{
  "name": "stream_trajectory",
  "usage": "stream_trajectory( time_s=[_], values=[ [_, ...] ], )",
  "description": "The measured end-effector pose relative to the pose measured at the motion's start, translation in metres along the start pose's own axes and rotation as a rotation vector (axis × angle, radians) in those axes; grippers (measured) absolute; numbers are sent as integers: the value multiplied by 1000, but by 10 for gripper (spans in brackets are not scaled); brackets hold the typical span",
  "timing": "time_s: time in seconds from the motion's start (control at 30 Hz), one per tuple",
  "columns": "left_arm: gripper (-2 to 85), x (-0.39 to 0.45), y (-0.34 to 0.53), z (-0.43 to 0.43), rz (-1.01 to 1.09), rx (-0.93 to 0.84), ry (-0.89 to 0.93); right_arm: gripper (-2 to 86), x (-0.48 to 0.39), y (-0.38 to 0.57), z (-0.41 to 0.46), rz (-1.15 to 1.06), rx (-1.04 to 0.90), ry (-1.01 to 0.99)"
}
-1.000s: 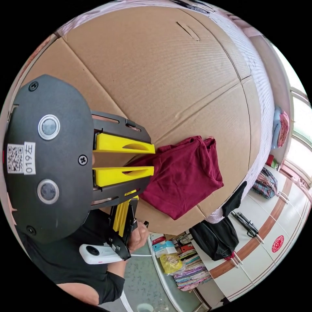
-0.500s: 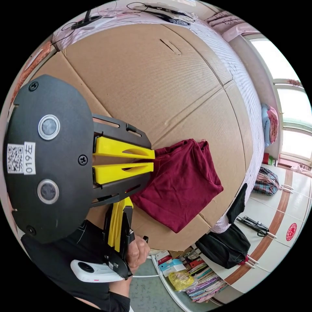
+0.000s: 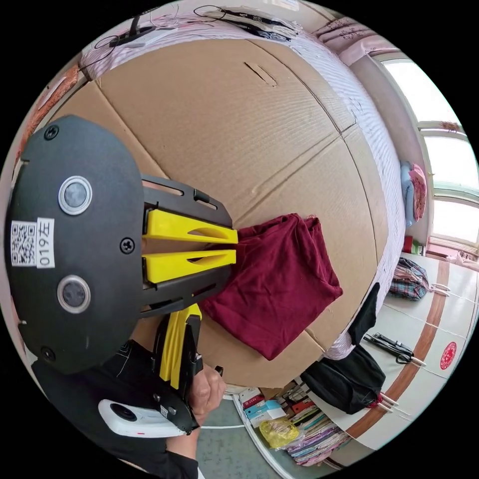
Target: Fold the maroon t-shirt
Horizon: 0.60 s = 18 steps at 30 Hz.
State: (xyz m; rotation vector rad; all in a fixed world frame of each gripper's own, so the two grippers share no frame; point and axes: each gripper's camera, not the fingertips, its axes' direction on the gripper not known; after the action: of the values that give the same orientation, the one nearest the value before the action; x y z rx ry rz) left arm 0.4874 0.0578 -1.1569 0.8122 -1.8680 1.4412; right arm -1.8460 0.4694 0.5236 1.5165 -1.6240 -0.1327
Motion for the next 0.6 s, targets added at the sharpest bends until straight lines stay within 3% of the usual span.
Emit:
stream_trajectory(
  time_s=[0.17,0.6],
  values=[
    [9,9,3,-2,26,-17,-31,-3,-12,-8,-4,-6,2,87],
    [8,0,41,-5,-19,-9,165,66,-22,-33,-31,-28,14,112]
  ],
)
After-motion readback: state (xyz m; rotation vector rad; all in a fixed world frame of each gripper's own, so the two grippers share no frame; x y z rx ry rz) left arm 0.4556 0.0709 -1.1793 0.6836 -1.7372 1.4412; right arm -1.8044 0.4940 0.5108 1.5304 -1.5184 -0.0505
